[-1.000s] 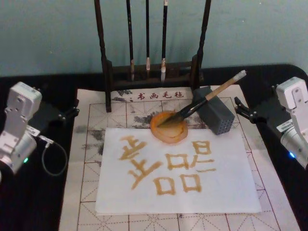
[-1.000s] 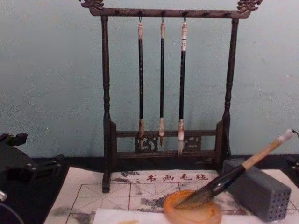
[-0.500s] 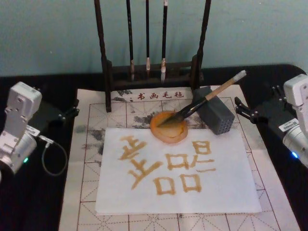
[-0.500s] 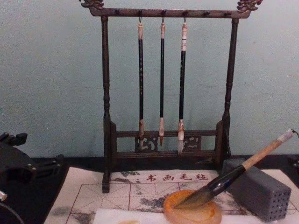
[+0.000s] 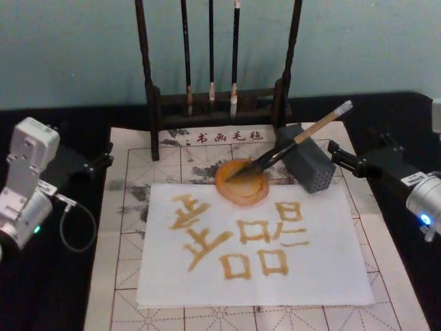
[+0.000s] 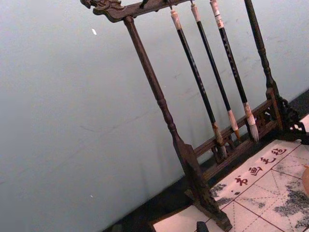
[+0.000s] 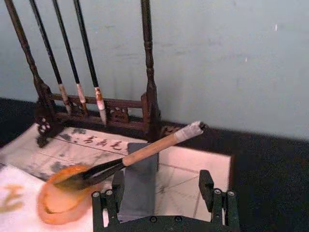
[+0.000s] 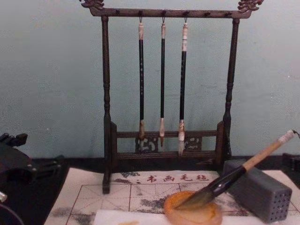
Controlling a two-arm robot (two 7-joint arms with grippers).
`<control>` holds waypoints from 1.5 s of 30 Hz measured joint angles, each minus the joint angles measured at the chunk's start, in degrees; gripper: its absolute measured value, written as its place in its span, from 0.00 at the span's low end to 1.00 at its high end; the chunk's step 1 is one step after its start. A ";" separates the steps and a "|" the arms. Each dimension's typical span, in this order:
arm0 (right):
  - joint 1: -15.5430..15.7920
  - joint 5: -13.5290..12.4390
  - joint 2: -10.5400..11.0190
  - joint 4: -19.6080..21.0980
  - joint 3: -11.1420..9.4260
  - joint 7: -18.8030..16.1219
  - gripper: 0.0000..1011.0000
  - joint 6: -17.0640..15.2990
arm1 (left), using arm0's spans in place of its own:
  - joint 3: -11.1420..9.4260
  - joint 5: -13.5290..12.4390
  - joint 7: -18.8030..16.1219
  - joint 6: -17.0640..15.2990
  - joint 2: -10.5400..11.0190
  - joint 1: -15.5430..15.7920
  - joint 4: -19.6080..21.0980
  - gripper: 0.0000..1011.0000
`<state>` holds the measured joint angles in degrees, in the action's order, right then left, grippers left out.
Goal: Pick up the brush from the inkstone, write on the paper, then place the brush back to its original position.
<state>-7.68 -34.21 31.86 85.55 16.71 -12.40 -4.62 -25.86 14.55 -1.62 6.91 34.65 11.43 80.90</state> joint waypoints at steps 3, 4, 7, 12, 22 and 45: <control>0.24 -2.77 -0.73 0.24 -1.26 -0.91 0.99 -2.60 | 0.00 0.00 0.00 0.00 0.00 0.00 0.00 0.99; 0.39 -4.50 -1.27 0.33 -2.02 -1.29 0.99 -4.37 | 0.00 0.00 0.00 0.00 0.00 0.00 0.00 0.99; 0.55 -7.93 -2.43 0.44 -3.54 -1.54 0.99 -7.88 | 0.00 0.00 0.00 0.00 0.00 0.00 0.00 0.99; 0.44 -13.97 -4.24 0.32 -5.37 -0.68 0.99 -12.64 | 0.00 0.00 0.00 0.00 0.00 0.00 0.00 0.99; -2.17 -23.00 -8.76 -1.80 -7.96 4.21 0.99 -17.68 | 0.00 0.00 0.00 0.00 0.00 0.00 0.00 0.99; -10.45 -28.80 -14.50 -9.86 -4.89 10.48 0.99 -18.68 | 0.00 0.00 0.00 0.00 0.00 0.00 0.00 0.99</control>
<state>-18.13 -63.01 17.36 75.68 11.82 -1.91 -23.30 -25.86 14.55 -1.62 6.91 34.65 11.43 80.90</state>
